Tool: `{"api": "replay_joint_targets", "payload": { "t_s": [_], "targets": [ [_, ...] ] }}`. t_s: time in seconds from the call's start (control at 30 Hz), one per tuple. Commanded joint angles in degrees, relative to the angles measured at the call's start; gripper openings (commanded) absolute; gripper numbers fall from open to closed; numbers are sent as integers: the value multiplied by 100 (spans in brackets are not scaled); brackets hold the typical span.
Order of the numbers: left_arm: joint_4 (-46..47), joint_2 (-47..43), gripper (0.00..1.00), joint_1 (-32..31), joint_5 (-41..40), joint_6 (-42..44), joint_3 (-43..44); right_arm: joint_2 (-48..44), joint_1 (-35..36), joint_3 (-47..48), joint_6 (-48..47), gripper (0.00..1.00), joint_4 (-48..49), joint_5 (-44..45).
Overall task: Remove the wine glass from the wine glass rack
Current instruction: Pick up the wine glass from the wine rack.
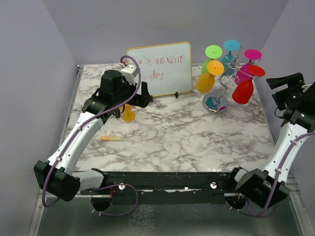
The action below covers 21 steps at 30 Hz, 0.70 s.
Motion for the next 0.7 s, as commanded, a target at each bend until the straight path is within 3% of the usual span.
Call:
{"api": "replay_joint_targets", "payload": {
  "t_s": [0.0,0.2,0.37,0.67],
  "targets": [
    [169,-59,99,46,209,-48,-41,-47,-26,188,292,82,292,-306],
    [177,-112,99,46,206,-72,-90,7,-21,-12,760,77,1238,-953],
    [196,-98,99,46,267,-138,-70,139,-21,-260,1228,67,2027,-1367],
    [298,-71,99,46,285,-335,-96,556,64,-261,1310,55,2278,-1602]
  ]
}}
